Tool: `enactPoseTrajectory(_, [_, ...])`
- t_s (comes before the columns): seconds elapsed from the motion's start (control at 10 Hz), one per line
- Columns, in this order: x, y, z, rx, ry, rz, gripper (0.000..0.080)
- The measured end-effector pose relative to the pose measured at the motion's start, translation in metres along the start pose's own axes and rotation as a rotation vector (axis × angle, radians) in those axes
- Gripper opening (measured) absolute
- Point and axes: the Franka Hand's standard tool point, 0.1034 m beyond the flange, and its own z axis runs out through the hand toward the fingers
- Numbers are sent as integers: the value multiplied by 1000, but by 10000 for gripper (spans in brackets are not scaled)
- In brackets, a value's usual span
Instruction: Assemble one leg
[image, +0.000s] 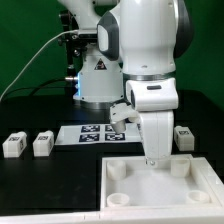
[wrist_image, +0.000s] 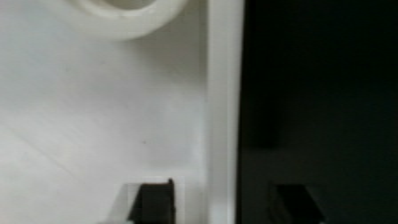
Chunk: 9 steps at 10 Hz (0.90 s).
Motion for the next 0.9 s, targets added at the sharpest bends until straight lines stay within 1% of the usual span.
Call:
enactPoseTrajectory(0.1, [0, 0, 0, 0, 0, 0, 282])
enactPoseTrajectory(0.2, [0, 0, 0, 0, 0, 1, 466])
enactPoseTrajectory(0.3, [-1, 0, 0, 0, 0, 1, 584])
enactPoseTrajectory(0.4, [-1, 0, 0, 0, 0, 1, 584])
enactPoseTrajectory(0.5, [-1, 0, 0, 0, 0, 2, 636])
enactPoseTrajectory(0.9, [-2, 0, 0, 0, 0, 3, 649])
